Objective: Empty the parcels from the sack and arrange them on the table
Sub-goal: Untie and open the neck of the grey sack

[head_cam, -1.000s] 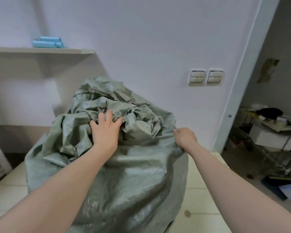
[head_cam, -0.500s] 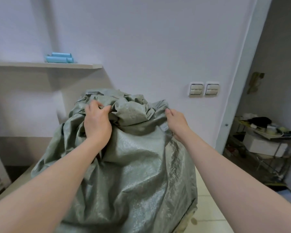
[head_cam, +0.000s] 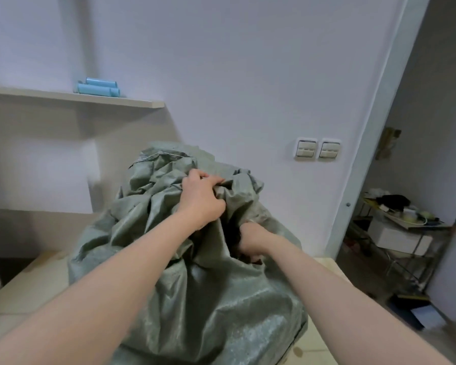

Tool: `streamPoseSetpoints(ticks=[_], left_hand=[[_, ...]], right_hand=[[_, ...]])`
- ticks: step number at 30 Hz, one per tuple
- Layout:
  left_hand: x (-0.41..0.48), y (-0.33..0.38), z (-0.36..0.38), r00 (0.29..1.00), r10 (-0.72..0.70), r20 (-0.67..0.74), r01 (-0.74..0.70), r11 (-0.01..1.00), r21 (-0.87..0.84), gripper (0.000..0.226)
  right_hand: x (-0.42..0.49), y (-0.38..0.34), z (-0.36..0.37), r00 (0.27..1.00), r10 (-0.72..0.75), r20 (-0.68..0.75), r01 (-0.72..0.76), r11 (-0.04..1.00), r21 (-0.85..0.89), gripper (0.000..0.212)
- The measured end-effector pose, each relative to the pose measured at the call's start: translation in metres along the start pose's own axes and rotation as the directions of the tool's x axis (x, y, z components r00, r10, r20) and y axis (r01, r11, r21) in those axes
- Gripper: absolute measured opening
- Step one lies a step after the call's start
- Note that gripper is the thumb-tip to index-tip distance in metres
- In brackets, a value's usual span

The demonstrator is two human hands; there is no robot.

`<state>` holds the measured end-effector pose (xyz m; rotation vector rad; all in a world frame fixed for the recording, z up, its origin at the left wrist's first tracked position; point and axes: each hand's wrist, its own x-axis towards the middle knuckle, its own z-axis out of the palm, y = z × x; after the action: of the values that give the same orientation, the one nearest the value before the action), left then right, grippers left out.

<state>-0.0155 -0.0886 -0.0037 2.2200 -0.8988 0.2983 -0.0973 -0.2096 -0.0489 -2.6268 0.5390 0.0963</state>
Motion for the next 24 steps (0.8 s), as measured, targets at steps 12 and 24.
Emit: streamPoseSetpoints(ticks=[12, 24], left_hand=[[-0.05, -0.045, 0.002, 0.811, -0.19, 0.554, -0.412, 0.487, 0.77, 0.15], [-0.046, -0.076, -0.011, 0.965, -0.068, 0.252, -0.172, 0.56, 0.81, 0.065]], right_hand=[[0.005, 0.038, -0.023, 0.946, -0.001, 0.325, -0.027, 0.996, 0.08, 0.14], [-0.003, 0.069, 0.029, 0.967, -0.025, -0.255, -0.067, 0.936, -0.346, 0.02]])
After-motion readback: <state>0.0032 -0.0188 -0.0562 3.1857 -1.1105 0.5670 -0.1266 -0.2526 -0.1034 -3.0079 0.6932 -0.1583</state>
